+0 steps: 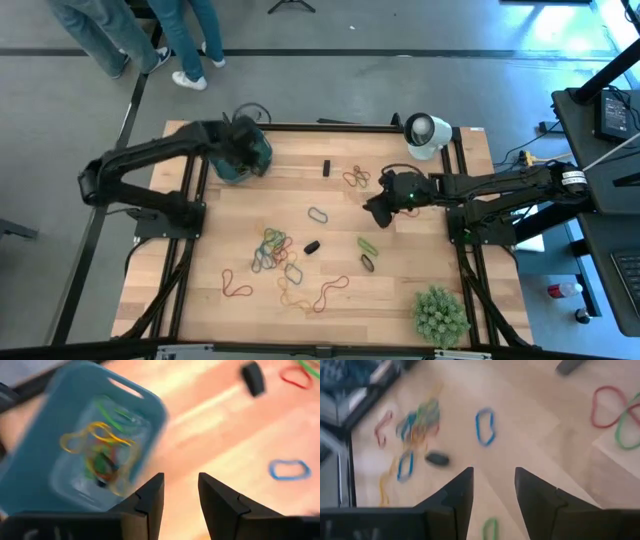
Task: Pick and place rubber bands into bin
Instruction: Put the red rubber band into the bin
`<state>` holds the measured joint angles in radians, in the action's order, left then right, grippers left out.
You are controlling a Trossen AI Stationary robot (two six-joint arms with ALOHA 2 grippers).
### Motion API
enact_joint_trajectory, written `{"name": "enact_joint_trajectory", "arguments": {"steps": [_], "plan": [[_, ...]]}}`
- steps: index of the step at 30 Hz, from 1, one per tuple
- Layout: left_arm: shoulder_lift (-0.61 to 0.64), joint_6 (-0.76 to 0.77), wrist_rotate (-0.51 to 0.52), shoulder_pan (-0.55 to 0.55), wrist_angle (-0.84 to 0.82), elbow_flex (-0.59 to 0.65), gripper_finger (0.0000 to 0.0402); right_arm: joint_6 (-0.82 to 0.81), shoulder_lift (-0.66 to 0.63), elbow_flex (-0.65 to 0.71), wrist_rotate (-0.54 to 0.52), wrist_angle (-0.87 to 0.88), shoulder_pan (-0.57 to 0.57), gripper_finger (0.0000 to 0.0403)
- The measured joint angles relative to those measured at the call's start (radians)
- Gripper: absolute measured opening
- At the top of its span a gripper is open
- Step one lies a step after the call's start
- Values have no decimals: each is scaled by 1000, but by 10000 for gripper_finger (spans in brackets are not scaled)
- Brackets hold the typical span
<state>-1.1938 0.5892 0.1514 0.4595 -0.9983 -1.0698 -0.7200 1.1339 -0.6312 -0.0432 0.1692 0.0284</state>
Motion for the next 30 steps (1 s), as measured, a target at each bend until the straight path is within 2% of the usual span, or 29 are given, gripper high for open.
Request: {"name": "enact_joint_trajectory", "arguments": {"steps": [10,19,22,27,30], "plan": [[-22,502,126,-479,-11,0,109,244,0,0,153,52,0,93],[-118,888,136,-762,-36,0,109,311,0,0,178,65,0,63],[-158,1029,92,-822,-51,0,109,313,0,0,178,79,0,63],[-236,1269,-84,-920,-111,0,109,314,0,0,179,138,0,63],[-286,1367,-141,-980,-113,3,109,317,0,0,179,174,0,62]]}}
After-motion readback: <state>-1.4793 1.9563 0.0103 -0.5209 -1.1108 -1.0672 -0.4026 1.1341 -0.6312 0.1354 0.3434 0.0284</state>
